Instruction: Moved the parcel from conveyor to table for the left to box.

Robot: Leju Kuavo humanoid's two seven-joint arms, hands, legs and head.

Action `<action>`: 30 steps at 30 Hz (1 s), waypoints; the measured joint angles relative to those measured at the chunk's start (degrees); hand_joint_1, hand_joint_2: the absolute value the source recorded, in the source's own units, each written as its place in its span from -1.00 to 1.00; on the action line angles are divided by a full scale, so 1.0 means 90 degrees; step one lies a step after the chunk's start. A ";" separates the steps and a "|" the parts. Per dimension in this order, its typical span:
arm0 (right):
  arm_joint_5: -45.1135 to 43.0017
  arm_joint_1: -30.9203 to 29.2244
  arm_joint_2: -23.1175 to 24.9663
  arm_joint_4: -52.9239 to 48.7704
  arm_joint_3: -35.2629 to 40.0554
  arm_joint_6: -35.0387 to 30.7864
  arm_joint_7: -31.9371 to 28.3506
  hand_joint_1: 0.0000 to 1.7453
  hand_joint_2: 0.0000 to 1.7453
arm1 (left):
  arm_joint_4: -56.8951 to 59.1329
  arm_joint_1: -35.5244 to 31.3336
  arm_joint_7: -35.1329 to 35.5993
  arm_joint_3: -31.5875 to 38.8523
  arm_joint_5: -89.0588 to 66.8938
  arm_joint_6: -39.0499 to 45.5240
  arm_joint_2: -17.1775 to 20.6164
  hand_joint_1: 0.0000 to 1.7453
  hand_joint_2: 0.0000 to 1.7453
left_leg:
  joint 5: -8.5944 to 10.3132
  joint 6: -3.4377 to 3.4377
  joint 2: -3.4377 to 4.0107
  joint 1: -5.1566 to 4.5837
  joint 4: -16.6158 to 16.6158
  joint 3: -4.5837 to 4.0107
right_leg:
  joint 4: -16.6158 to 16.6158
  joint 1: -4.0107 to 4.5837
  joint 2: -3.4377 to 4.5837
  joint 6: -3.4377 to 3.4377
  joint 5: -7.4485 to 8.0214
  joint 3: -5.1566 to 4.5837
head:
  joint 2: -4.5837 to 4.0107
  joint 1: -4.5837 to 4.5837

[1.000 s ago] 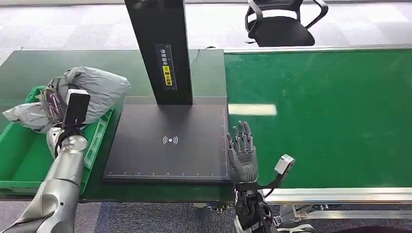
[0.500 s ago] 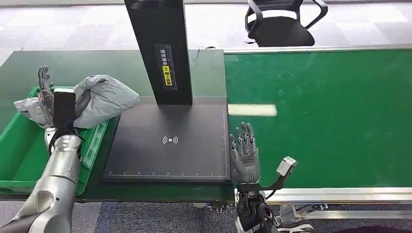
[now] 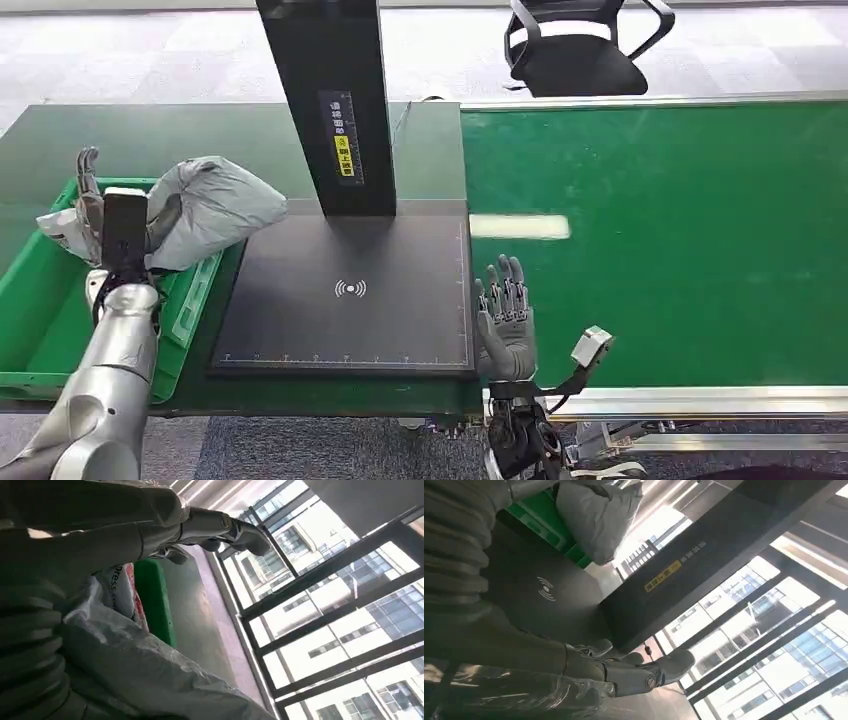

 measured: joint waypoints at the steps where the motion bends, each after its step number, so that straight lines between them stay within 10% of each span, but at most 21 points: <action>1: 0.0000 0.0016 0.0000 -0.0010 -0.0002 -0.0002 0.0000 -1.00 1.00 | 0.0029 0.0001 0.0049 -0.0039 -0.0070 0.0000 -0.0012 -1.00 1.00 | 0.0000 0.0000 -0.0001 0.0000 0.0000 0.0000 | 0.0000 0.0000 0.0000 0.0000 0.0000 0.0000 | 0.0000 -0.0002; 5: 0.0000 0.0107 0.0000 -0.0090 -0.0002 -0.0005 -0.0007 -1.00 1.00 | 0.0168 0.0010 0.0228 -0.0189 -0.0354 0.0015 -0.0099 -0.84 1.00 | 0.0000 0.0000 0.0000 0.0000 0.0000 0.0000 | 0.0000 0.0000 0.0000 0.0000 0.0000 0.0000 | 0.0000 -0.0002; 6: 0.0000 0.0125 0.0000 -0.0102 -0.0002 -0.0007 -0.0010 -1.00 1.00 | 0.0199 0.0010 0.0274 -0.0235 -0.0403 0.0017 -0.0114 0.76 1.00 | 0.0000 0.0000 0.0000 0.0000 0.0000 0.0000 | 0.0000 0.0000 0.0000 0.0000 0.0000 0.0000 | 0.0000 -0.0002; 7: 0.0000 0.0141 0.0000 -0.0114 -0.0002 -0.0007 -0.0015 -1.00 1.00 | 0.0233 0.0010 0.0323 -0.0267 -0.0461 0.0017 -0.0134 0.98 1.00 | 0.0000 0.0000 0.0000 0.0000 0.0000 0.0000 | 0.0000 0.0000 0.0000 0.0000 0.0000 0.0000 | 0.0000 0.0000; 30: -0.0146 0.0295 0.0002 -0.0335 -0.0085 -0.0015 0.0029 -1.00 1.00 | 0.0646 -0.0293 0.0702 -0.0580 -0.0855 -0.0126 -0.0124 1.00 1.00 | 0.0000 0.0000 0.0000 0.0000 0.0000 0.0001 | 0.0001 0.0000 0.0000 0.0000 0.0000 0.0002 | 0.0000 0.0000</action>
